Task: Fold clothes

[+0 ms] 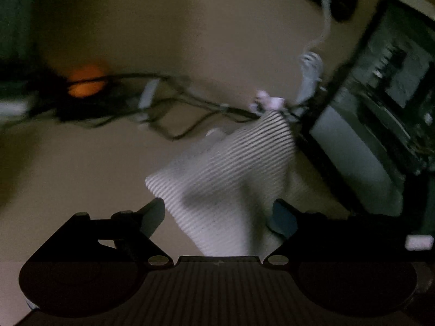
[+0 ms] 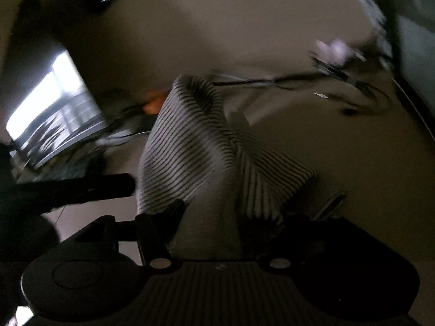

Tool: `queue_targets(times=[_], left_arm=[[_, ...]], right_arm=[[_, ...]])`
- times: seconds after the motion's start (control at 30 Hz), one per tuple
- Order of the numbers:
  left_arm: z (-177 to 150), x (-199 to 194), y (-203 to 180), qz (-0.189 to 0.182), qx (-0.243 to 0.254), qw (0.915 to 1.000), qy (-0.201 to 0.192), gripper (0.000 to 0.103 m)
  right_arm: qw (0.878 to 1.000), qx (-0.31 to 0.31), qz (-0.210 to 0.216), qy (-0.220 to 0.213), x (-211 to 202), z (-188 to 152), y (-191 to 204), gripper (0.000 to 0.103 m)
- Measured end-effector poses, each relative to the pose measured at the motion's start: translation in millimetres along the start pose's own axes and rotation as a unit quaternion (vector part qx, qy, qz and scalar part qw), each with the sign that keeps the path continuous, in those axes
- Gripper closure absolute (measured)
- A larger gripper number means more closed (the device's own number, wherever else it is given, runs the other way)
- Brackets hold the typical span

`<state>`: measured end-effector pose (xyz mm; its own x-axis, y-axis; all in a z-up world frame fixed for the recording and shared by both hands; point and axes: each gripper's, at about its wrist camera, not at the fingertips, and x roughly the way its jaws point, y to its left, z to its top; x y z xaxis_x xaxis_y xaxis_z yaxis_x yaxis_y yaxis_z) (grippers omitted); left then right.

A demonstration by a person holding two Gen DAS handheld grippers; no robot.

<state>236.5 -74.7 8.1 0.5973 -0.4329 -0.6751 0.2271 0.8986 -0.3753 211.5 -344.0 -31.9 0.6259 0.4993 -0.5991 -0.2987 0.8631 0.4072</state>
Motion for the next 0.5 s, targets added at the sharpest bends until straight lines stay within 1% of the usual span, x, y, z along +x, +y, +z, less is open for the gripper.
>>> queue_targets(times=[0.03, 0.1, 0.13, 0.17, 0.23, 0.3, 0.37, 0.43, 0.5], left_arm=[[-7, -4, 9, -0.004, -0.028, 0.9996, 0.004, 0.012], [-20, -5, 22, -0.028, -0.081, 0.9962, 0.018, 0.015], [-27, -4, 26, -0.044, -0.102, 0.9935, 0.023, 0.016], [-34, -3, 29, -0.062, -0.123, 0.9901, 0.027, 0.017], [-43, -2, 35, -0.098, -0.162, 0.9817, 0.02, 0.019], [-46, -7, 37, -0.113, -0.179, 0.9773, 0.01, 0.019], [-46, -19, 37, -0.119, -0.175, 0.9772, -0.006, 0.019], [-45, -35, 37, -0.122, -0.17, 0.9776, -0.022, 0.02], [-46, -56, 40, -0.119, -0.168, 0.978, -0.036, 0.026]], right_arm=[[1.0, -0.008, 0.012, 0.005, -1, -2, 6, 0.049], [0.999, -0.023, 0.035, 0.016, -2, -5, 18, 0.065], [0.998, -0.03, 0.047, 0.022, -3, -6, 24, 0.068], [0.997, -0.014, 0.067, 0.04, 0, -7, 26, 0.072], [0.993, 0.017, 0.093, 0.065, 5, -9, 28, 0.073], [0.989, 0.044, 0.114, 0.081, 8, -11, 33, 0.074], [0.985, 0.059, 0.132, 0.092, 9, -12, 43, 0.075], [0.984, 0.05, 0.141, 0.096, 6, -15, 62, 0.075], [0.984, 0.031, 0.149, 0.095, 4, -15, 85, 0.075]])
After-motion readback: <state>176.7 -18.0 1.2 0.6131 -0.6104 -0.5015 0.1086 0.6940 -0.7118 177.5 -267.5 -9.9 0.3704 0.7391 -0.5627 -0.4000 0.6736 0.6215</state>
